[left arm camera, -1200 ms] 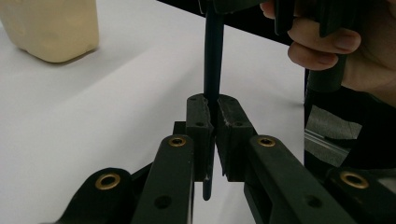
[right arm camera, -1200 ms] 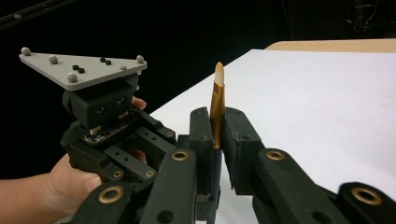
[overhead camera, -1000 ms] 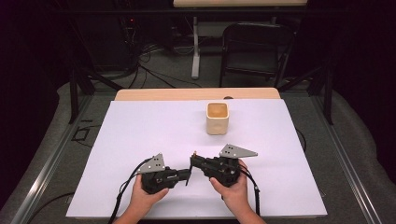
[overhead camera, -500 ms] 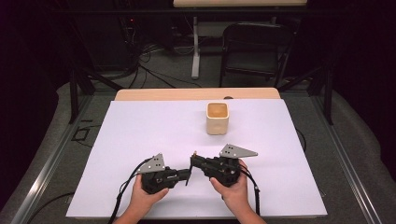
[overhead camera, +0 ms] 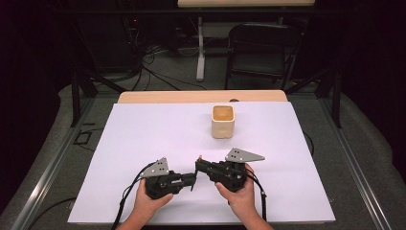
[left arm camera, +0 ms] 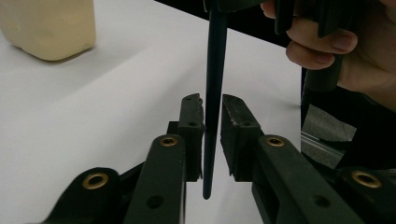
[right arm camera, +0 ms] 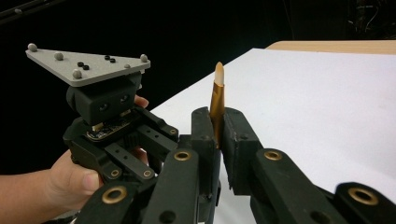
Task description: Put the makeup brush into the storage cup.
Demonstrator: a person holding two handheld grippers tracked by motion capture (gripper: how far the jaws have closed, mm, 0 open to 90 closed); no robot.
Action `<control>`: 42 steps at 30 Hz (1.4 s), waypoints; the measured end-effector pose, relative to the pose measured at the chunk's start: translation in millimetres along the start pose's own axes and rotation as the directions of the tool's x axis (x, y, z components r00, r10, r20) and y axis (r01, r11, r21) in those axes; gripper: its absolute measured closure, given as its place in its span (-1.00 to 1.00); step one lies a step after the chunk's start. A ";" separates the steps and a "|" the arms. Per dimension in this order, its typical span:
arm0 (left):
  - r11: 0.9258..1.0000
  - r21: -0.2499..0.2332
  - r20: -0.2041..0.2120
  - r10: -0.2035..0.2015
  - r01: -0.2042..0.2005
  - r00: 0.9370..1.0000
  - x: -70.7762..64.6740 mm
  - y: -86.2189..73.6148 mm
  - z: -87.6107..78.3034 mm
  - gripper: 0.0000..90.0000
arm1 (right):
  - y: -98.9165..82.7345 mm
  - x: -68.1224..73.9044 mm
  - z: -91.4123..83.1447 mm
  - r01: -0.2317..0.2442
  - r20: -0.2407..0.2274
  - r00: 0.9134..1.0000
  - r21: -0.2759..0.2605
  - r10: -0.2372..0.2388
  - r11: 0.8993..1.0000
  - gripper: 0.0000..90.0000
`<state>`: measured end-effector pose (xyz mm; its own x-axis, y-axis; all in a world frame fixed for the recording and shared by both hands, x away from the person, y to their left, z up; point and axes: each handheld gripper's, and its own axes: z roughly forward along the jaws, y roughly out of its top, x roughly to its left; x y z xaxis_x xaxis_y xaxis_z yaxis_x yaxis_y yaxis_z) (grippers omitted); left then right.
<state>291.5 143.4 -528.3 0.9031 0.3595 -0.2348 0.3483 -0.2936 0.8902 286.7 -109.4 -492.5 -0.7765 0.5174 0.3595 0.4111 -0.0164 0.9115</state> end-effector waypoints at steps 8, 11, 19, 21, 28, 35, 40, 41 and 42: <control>0.999 -0.008 -0.011 -0.034 0.034 0.999 3.7 -1.9 -1.2 0.37 | 0.9 -1.0 -1.7 -0.001 0.004 1.000 -0.005 0.001 1.000 0.85; 0.999 -0.015 -0.019 -0.042 0.042 0.999 4.4 -2.5 -1.7 0.26 | 0.9 -1.0 -2.0 -0.001 0.005 1.000 -0.008 0.001 1.000 0.85; 0.999 -0.016 -0.041 -0.031 0.030 0.999 3.4 -2.6 -2.0 0.00 | 1.6 -1.9 -3.6 0.006 0.013 1.000 -0.010 -0.005 1.000 0.85; 0.999 -0.015 -0.044 -0.029 0.029 0.999 3.1 -2.8 -1.7 -0.08 | 1.7 -2.0 -4.0 0.004 0.013 1.000 -0.010 -0.003 1.000 0.85; 1.000 -0.006 -0.074 -0.019 0.019 0.997 2.2 -3.1 -1.9 -0.24 | 2.6 -3.2 -6.7 0.009 0.021 1.000 -0.010 -0.009 1.000 0.85; 1.000 0.003 -0.093 -0.012 0.012 0.996 3.1 -3.7 -3.1 -0.27 | 3.2 -4.5 -9.3 0.020 0.036 0.999 -0.014 -0.020 1.000 0.85; 1.000 0.018 -0.111 -0.009 0.011 0.994 5.3 -4.8 -3.8 -0.29 | 3.9 -6.2 -12.4 0.027 0.050 0.998 -0.018 -0.026 0.999 0.85; 1.000 0.017 -0.114 -0.017 0.019 0.993 5.2 -5.1 -3.9 -0.29 | 4.0 -6.7 -13.2 0.029 0.054 0.998 -0.019 -0.028 0.999 0.85; 1.000 0.017 -0.114 -0.016 0.018 0.993 5.9 -5.2 -4.3 -0.29 | 4.1 -7.2 -13.8 0.031 0.058 0.998 -0.023 -0.029 0.999 0.85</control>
<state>293.9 150.9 -532.6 0.8628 0.4629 -0.2032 0.3691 -0.3023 0.8788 287.4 -125.0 -488.6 -0.7593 0.5662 0.3206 0.3759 -0.0206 0.9265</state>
